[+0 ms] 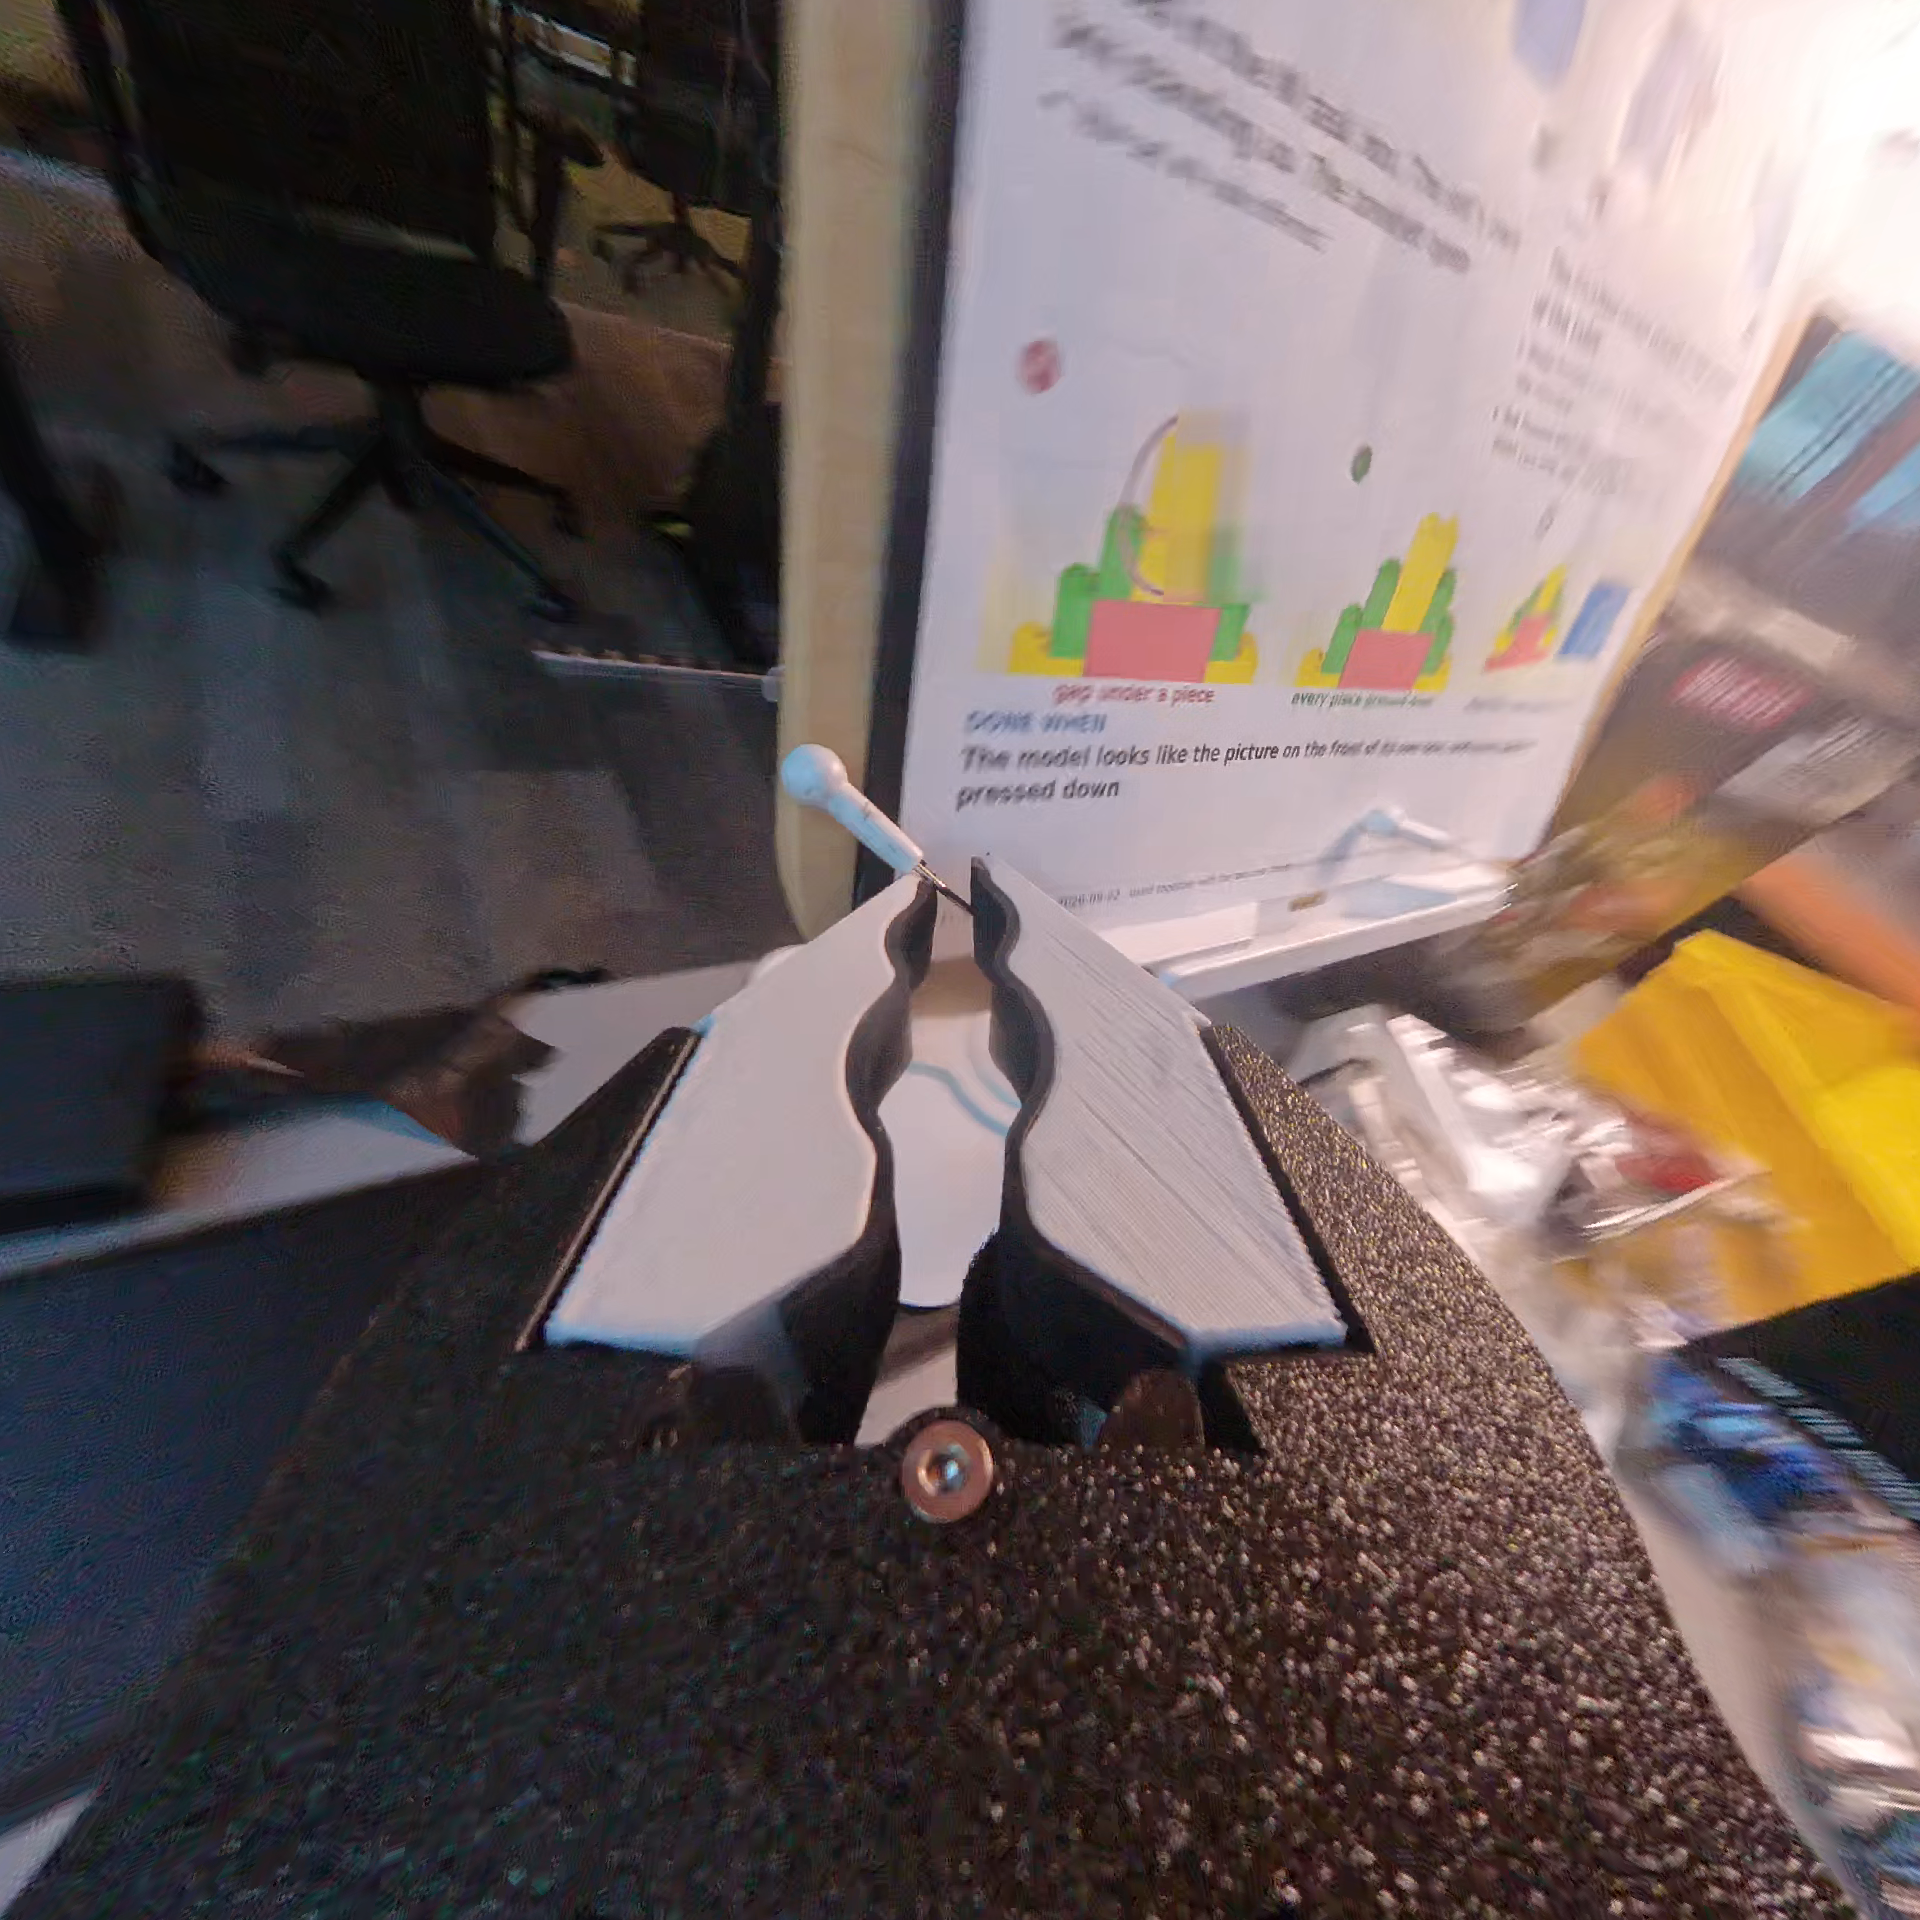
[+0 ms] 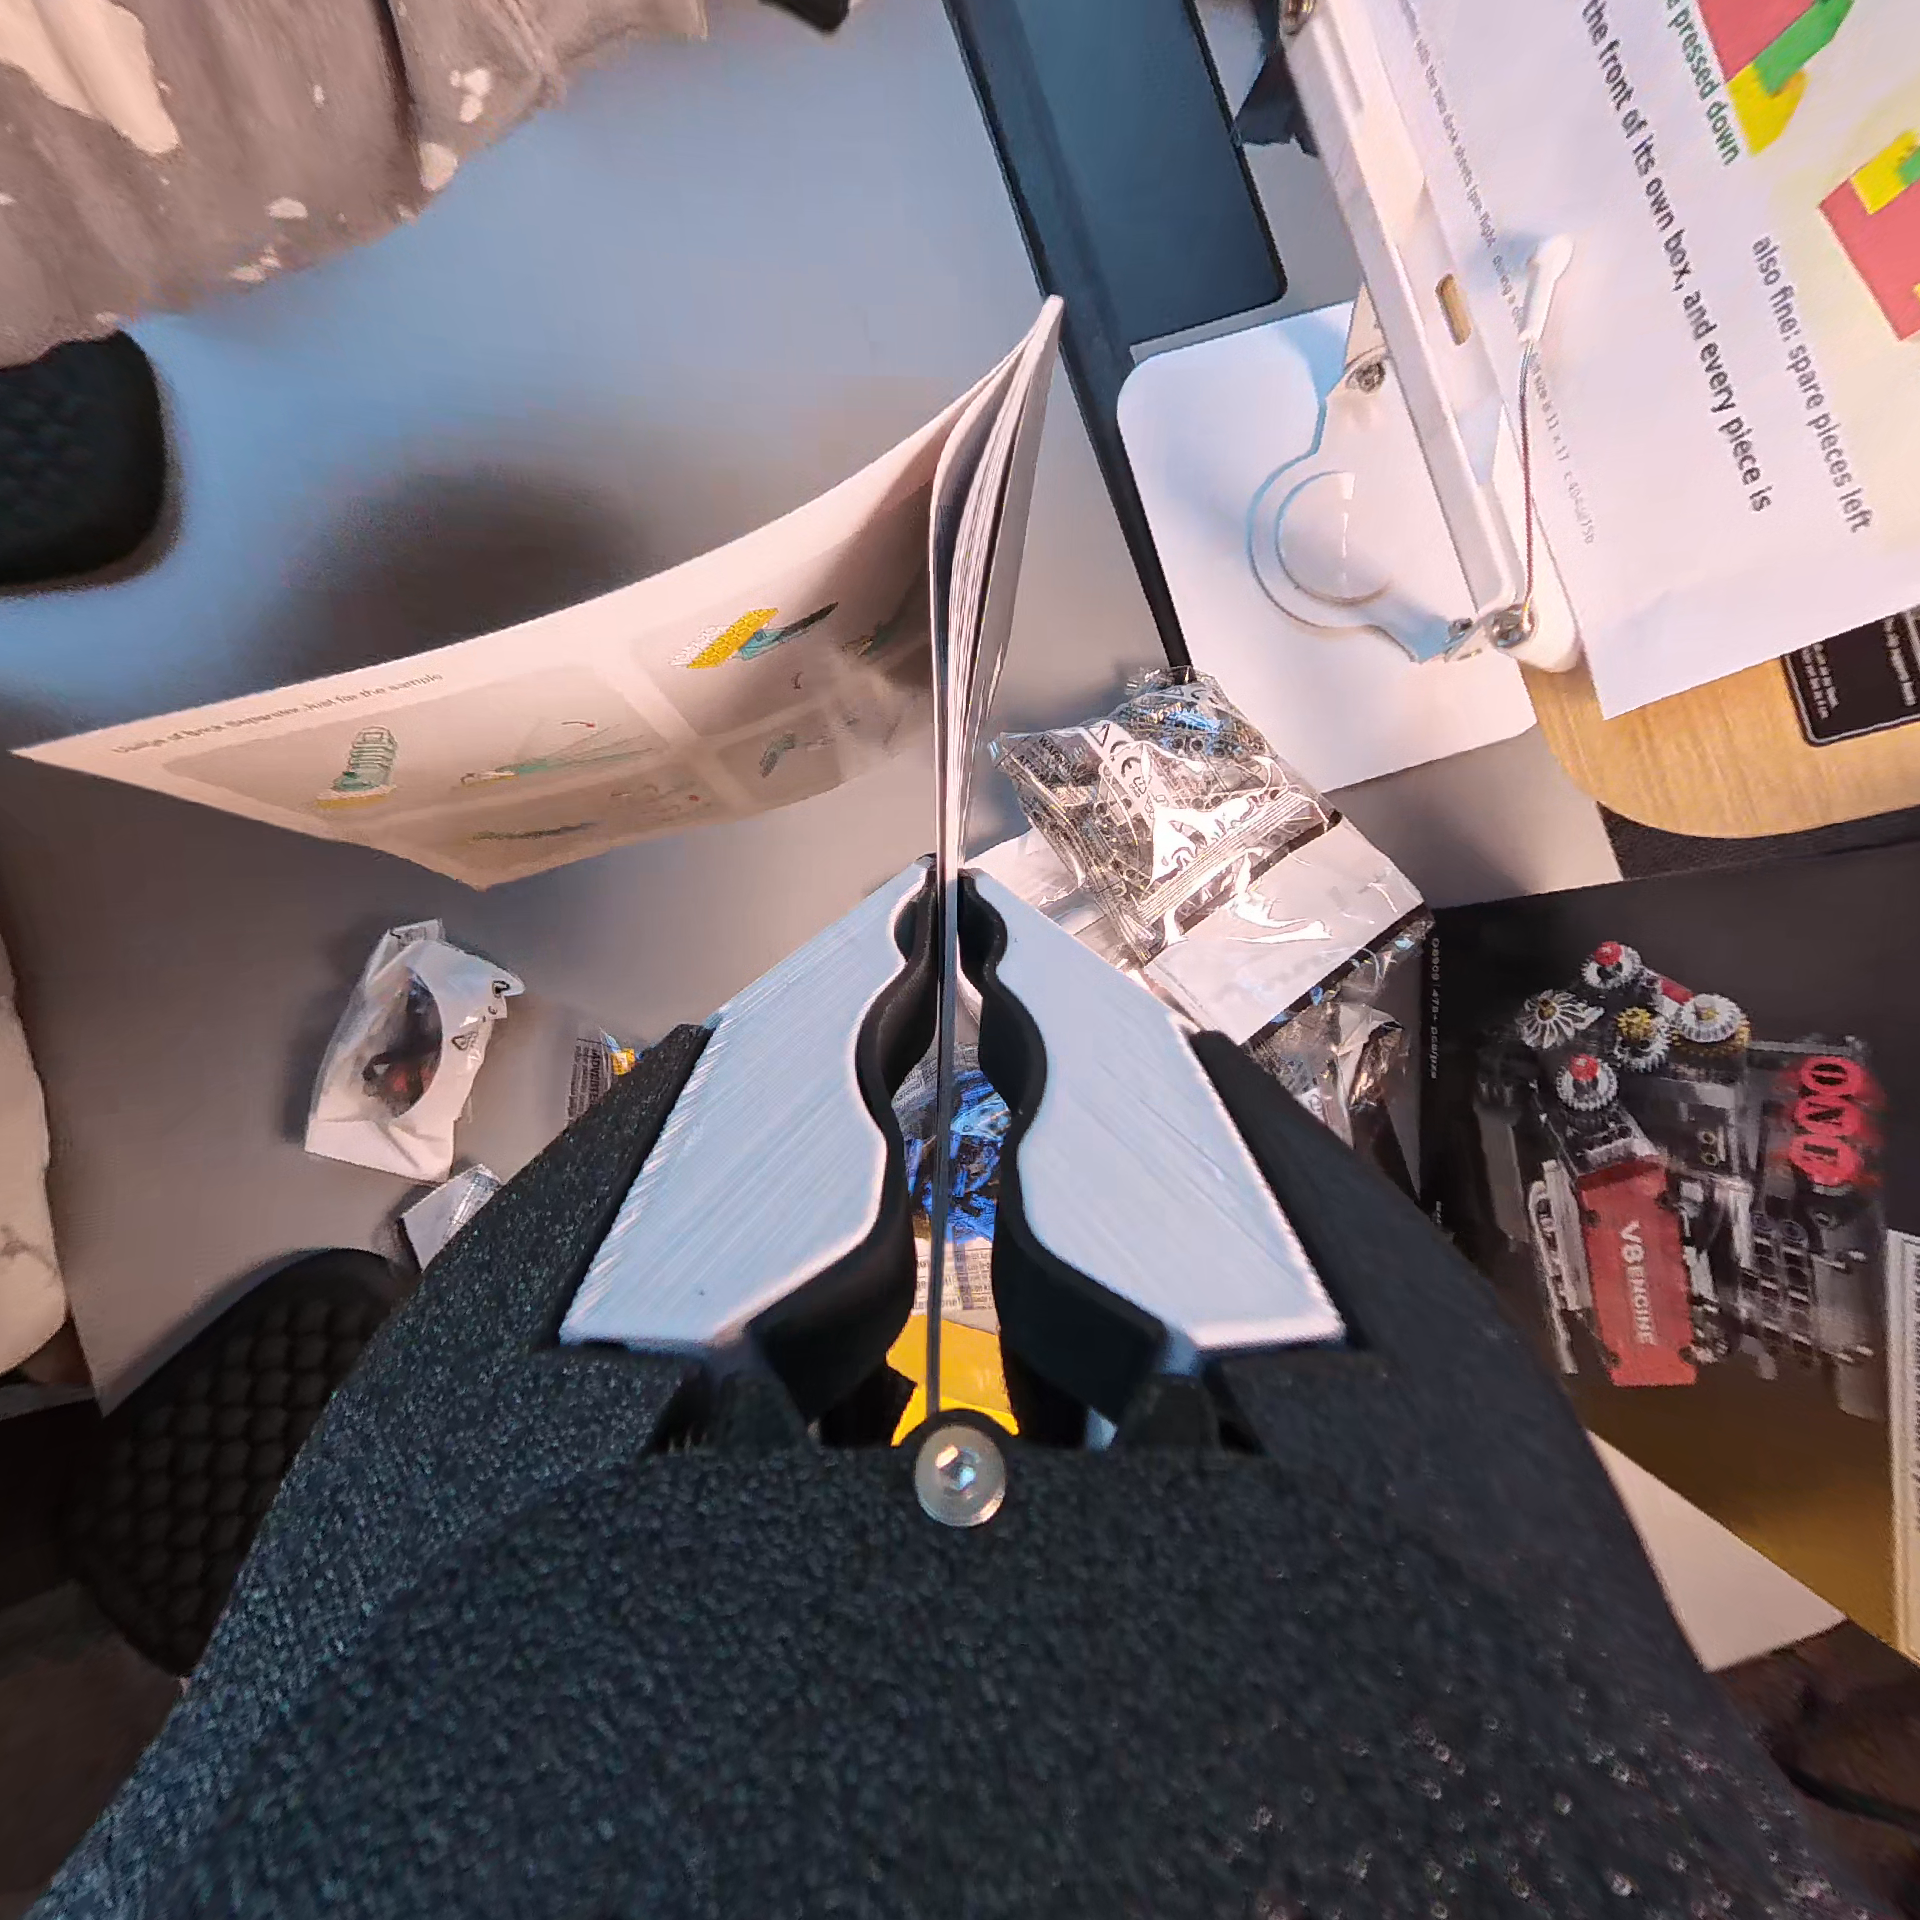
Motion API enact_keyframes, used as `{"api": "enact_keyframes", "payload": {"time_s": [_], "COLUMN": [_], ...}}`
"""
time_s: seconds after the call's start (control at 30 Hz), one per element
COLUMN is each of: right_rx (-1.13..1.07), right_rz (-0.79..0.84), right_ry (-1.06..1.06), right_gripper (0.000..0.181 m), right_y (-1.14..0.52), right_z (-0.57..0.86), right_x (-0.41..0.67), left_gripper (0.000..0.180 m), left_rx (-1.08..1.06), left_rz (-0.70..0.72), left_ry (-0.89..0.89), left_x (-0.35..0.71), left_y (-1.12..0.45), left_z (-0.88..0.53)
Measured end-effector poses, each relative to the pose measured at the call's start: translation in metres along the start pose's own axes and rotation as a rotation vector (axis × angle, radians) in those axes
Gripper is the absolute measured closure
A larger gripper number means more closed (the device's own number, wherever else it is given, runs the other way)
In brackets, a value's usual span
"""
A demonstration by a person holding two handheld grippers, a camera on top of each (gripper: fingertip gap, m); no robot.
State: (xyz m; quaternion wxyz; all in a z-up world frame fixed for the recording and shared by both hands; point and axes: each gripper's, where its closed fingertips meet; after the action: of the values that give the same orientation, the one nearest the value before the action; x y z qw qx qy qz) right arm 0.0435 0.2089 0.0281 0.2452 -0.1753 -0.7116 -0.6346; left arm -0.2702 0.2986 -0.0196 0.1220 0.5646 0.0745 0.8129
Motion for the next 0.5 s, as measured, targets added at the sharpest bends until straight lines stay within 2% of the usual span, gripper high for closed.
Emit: {"api": "enact_keyframes", "payload": {"time_s": [0.07, 0.1, 0.17, 0.27, 0.37, 0.5], "right_rx": [0.003, 0.003, 0.005, 0.003, 0.003, -0.001], "right_rz": [0.009, 0.015, 0.025, 0.04, 0.063, 0.086], "right_ry": [-0.006, -0.009, -0.011, -0.007, -0.012, -0.022], "right_gripper": [0.18, 0.18, 0.18, 0.18, 0.18, 0.18], "right_y": [-0.002, -0.002, -0.002, 0.001, 0.003, 0.006], "right_z": [-0.001, -0.001, -0.004, -0.007, -0.01, -0.013], "right_x": [-0.003, -0.004, -0.005, -0.006, -0.006, -0.007], "left_gripper": [0.174, 0.172, 0.166, 0.14, 0.123, 0.118], "left_rx": [-0.161, -0.216, -0.269, -0.357, -0.409, -0.45], "left_rz": [-0.032, -0.036, 0.017, 0.005, 0.073, 0.186], "left_ry": [0.336, 0.409, 0.445, 0.505, 0.618, 0.729], "left_x": [-0.019, -0.025, -0.033, -0.061, -0.078, -0.079], "left_y": [0.005, 0.008, 0.017, 0.019, 0.002, -0.036], "left_z": [-0.006, -0.005, 0.0, 0.03, 0.06, 0.107]}}
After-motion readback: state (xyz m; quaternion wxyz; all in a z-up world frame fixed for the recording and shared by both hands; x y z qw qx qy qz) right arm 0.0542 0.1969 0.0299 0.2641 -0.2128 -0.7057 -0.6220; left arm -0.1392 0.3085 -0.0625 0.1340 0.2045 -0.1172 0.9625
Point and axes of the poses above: each gripper's, where its closed fingertips meet, y back along the fingers, x out of its top, z = x × y across the jaws, and after that the axes turned 7 degrees about x, right-handed
